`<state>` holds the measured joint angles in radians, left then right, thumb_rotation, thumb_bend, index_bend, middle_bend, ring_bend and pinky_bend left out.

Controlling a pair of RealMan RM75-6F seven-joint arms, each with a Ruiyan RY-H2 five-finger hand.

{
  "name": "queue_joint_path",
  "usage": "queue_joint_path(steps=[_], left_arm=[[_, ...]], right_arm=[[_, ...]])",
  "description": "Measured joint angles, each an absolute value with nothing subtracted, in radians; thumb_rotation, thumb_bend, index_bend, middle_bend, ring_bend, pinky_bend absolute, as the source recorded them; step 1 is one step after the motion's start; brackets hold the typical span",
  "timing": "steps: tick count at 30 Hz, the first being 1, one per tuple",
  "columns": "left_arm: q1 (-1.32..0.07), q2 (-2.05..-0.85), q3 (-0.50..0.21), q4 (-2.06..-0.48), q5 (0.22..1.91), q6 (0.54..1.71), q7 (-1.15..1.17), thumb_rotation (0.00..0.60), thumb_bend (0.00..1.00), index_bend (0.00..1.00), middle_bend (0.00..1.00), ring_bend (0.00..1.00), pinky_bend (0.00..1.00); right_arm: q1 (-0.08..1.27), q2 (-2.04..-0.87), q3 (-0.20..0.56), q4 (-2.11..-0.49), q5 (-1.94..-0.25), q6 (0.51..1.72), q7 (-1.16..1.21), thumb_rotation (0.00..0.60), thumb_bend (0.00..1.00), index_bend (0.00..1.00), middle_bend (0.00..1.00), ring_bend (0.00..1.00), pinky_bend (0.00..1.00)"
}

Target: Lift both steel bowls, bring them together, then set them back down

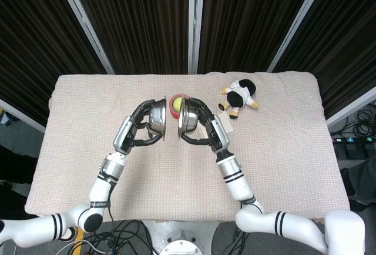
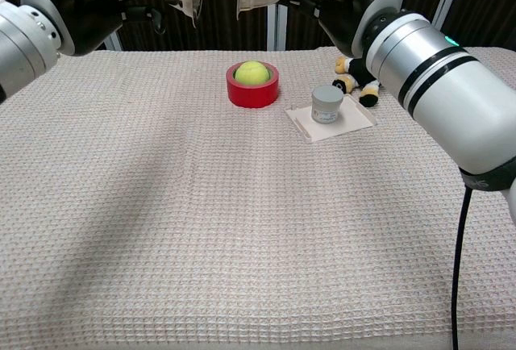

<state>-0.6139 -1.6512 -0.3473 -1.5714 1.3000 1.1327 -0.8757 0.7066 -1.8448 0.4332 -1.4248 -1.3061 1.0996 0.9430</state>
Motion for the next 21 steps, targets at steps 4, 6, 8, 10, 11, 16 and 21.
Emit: queue_joint_path(steps=[4, 6, 8, 10, 11, 16, 21], left_arm=[[-0.629, -1.663, -0.341, -1.575, 1.313, 1.113, -0.878, 0.600, 0.26, 0.47, 0.47, 0.47, 0.68], [-0.635, -1.670, -0.334, -1.577, 1.322, 1.106, -0.877, 0.600, 0.26, 0.46, 0.47, 0.47, 0.68], [-0.636, -1.672, -0.332, -1.574, 1.325, 1.106, -0.874, 0.600, 0.26, 0.46, 0.47, 0.47, 0.68], [-0.631, -1.669, -0.333, -1.571, 1.324, 1.114, -0.871, 0.600, 0.26, 0.46, 0.47, 0.47, 0.68], [-0.624, -1.663, -0.333, -1.568, 1.323, 1.123, -0.868, 0.600, 0.26, 0.46, 0.47, 0.47, 0.68], [-0.599, -1.632, -0.330, -1.526, 1.317, 1.155, -0.806, 0.600, 0.26, 0.45, 0.50, 0.49, 0.68], [-0.578, -1.600, -0.296, -1.398, 1.328, 1.184, -0.614, 0.600, 0.26, 0.46, 0.50, 0.49, 0.67]], right_arm=[[0.738, -1.855, 0.433, -1.414, -1.307, 1.058, 0.943, 0.600, 0.16, 0.41, 0.35, 0.27, 0.39], [0.761, -1.865, 0.434, -1.407, -1.308, 1.033, 0.943, 0.600, 0.16, 0.41, 0.35, 0.27, 0.39], [0.774, -1.870, 0.433, -1.401, -1.312, 1.020, 0.944, 0.600, 0.16, 0.41, 0.35, 0.27, 0.39], [0.769, -1.870, 0.431, -1.400, -1.313, 1.030, 0.943, 0.600, 0.16, 0.41, 0.35, 0.27, 0.39], [0.759, -1.868, 0.430, -1.400, -1.313, 1.044, 0.943, 0.600, 0.16, 0.41, 0.35, 0.27, 0.39], [0.691, -1.825, 0.407, -1.409, -1.322, 1.135, 0.896, 0.600, 0.16, 0.41, 0.35, 0.27, 0.39], [0.600, -1.772, 0.343, -1.429, -1.341, 1.242, 0.685, 0.600, 0.16, 0.41, 0.35, 0.27, 0.39]])
